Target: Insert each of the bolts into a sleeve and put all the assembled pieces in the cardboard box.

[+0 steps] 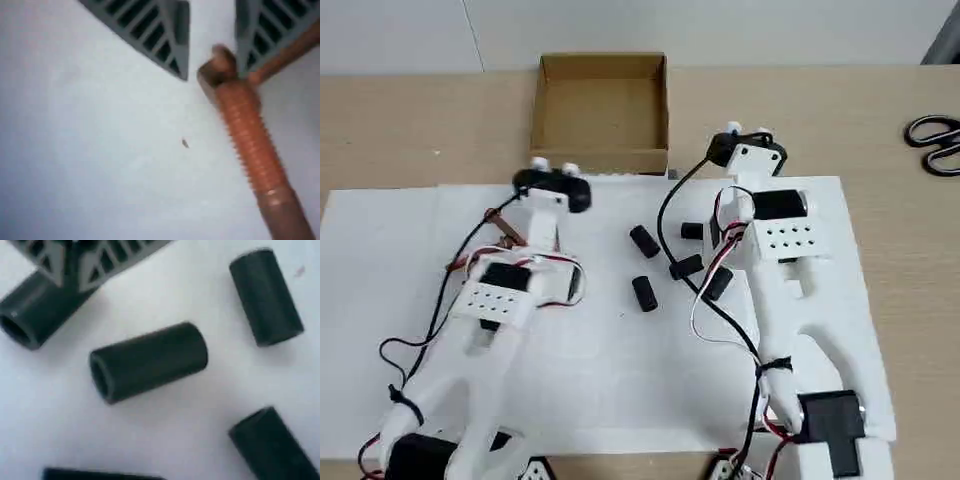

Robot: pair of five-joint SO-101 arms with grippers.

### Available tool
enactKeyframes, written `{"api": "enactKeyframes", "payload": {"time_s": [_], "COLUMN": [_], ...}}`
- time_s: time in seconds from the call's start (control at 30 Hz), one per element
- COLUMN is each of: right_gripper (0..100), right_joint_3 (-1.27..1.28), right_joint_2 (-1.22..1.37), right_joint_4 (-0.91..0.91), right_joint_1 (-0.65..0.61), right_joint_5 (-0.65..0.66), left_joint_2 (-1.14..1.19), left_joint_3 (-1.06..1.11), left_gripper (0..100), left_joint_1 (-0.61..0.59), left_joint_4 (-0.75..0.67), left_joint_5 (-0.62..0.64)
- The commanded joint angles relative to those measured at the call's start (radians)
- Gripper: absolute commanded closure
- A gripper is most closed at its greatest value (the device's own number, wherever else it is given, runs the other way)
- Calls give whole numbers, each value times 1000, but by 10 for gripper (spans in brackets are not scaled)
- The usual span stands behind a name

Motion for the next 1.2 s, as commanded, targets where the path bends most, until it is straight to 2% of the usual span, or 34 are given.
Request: {"api": "enactKeyframes", "payload": {"time_s": [0.0,0.07,0.27,0.4,0.6,1.17], "right_gripper": [995,995,995,971,807,805], "right_joint_3": [3,3,3,3,3,-8], "right_joint_2": [12,25,70,93,96,104], "right_joint_4": [-25,-25,-24,-24,-1,22], "right_joint_1": [-5,-7,-76,-104,-96,-76], "right_joint_5": [-160,-239,-362,-374,-390,-411], "left_joint_2": [2,2,2,2,2,2], "left_joint_3": [4,7,8,8,8,8], "left_gripper": [934,934,934,934,934,934], "left_joint_1": [-8,-8,-6,-6,-6,-8], "left_joint_4": [-23,-25,-34,-35,-35,-35], "left_joint_5": [23,25,28,28,29,29]}}
